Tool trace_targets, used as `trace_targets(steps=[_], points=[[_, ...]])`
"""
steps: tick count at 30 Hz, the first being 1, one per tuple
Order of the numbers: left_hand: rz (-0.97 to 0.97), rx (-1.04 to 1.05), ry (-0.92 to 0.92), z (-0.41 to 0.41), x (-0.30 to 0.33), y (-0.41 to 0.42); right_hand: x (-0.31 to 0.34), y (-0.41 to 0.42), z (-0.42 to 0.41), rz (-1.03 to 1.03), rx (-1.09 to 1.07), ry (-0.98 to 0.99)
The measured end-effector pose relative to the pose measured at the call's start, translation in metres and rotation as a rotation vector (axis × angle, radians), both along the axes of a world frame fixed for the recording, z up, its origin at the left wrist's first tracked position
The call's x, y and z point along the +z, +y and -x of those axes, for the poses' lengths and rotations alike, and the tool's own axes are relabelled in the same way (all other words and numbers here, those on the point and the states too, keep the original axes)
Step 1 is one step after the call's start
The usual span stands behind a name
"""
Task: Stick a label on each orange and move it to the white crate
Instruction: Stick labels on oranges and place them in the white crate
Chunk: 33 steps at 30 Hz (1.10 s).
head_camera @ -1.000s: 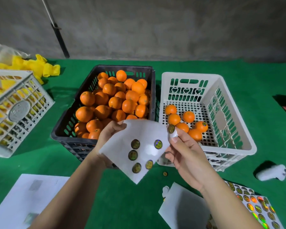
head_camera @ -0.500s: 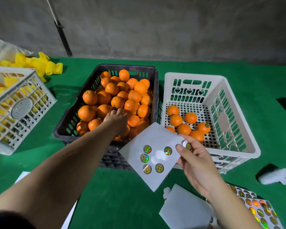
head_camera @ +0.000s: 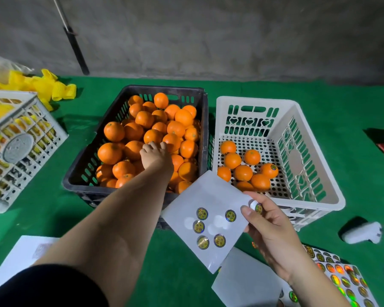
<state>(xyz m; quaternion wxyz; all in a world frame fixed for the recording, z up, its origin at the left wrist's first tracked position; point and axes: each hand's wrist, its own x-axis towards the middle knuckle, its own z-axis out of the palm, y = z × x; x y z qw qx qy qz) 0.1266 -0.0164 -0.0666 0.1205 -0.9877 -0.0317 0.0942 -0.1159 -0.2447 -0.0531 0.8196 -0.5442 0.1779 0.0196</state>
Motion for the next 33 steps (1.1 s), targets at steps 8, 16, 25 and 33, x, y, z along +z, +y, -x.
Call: trace_targets(steps=[8, 16, 25, 33], points=[[0.054, -0.099, -0.218, -0.007, 0.003, 0.018, -0.002, -0.001, 0.001, 0.012, -0.017, -0.023], [0.074, -0.232, -0.246, -0.001, 0.014, 0.022, -0.001, 0.004, -0.007, 0.065, 0.033, -0.074], [-0.071, -0.329, -0.223, 0.003, 0.012, 0.016, -0.002, 0.008, -0.015, 0.086, 0.082, -0.104], [0.132, -0.105, -0.230, 0.000, 0.000, 0.012, -0.006, 0.013, -0.015, 0.111, 0.038, -0.065]])
